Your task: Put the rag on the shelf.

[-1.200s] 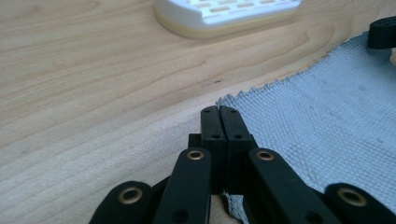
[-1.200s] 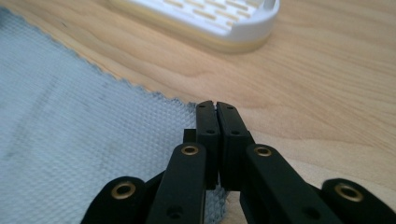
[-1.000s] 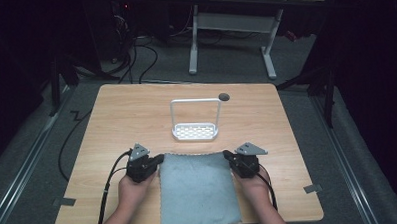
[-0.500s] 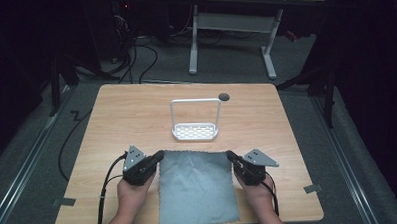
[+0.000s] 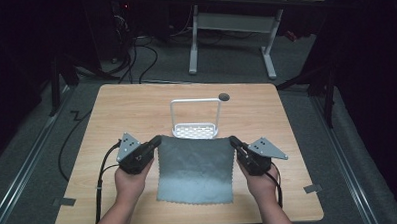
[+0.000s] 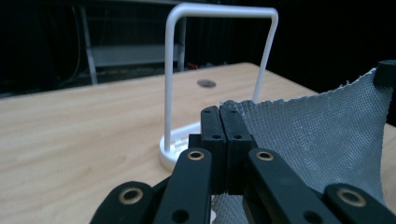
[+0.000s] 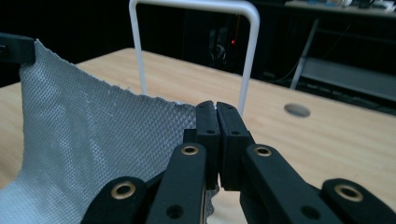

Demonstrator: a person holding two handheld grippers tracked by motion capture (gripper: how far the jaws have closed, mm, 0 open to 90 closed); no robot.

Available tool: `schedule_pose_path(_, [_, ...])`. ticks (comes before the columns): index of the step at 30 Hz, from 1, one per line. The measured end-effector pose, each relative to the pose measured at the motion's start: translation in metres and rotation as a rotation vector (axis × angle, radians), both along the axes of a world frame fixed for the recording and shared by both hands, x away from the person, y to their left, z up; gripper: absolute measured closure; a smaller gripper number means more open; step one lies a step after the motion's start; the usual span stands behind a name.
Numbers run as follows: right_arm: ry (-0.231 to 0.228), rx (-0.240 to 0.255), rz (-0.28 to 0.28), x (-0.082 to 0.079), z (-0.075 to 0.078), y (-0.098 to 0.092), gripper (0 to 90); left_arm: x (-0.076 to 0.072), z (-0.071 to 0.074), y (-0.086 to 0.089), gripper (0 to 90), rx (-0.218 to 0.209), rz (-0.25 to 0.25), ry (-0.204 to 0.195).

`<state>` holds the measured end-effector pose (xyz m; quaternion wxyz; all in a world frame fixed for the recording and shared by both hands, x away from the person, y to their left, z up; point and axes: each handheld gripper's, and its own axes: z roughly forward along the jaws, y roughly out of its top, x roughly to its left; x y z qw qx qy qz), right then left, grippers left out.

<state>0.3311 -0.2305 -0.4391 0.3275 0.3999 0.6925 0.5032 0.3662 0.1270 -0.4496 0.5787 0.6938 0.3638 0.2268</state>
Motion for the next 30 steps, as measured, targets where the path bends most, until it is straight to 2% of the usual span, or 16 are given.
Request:
schedule_pose_path(8, [-0.062,0.033,-0.017,0.007,0.031,-0.003,89.2,0.01,0.028,-0.003,90.0,-0.046,-0.001,-0.065])
schedule_pose_path(14, [-0.1,0.057,-0.016,0.015,0.053,-0.006,89.2,0.016,0.056,-0.003,90.0,-0.038,0.002,-0.144])
schedule_pose_path(19, [-0.128,0.049,-0.014,0.023,0.07,-0.005,89.2,0.024,0.074,-0.003,90.0,-0.017,0.013,-0.183])
schedule_pose_path(26, [-0.145,0.058,-0.025,0.035,0.081,-0.003,89.2,0.038,0.079,-0.005,90.0,0.0,0.024,-0.197])
schedule_pose_path(30, [-0.127,0.069,-0.037,0.046,0.082,-0.002,89.4,0.05,0.08,-0.005,90.0,-0.003,0.023,-0.182])
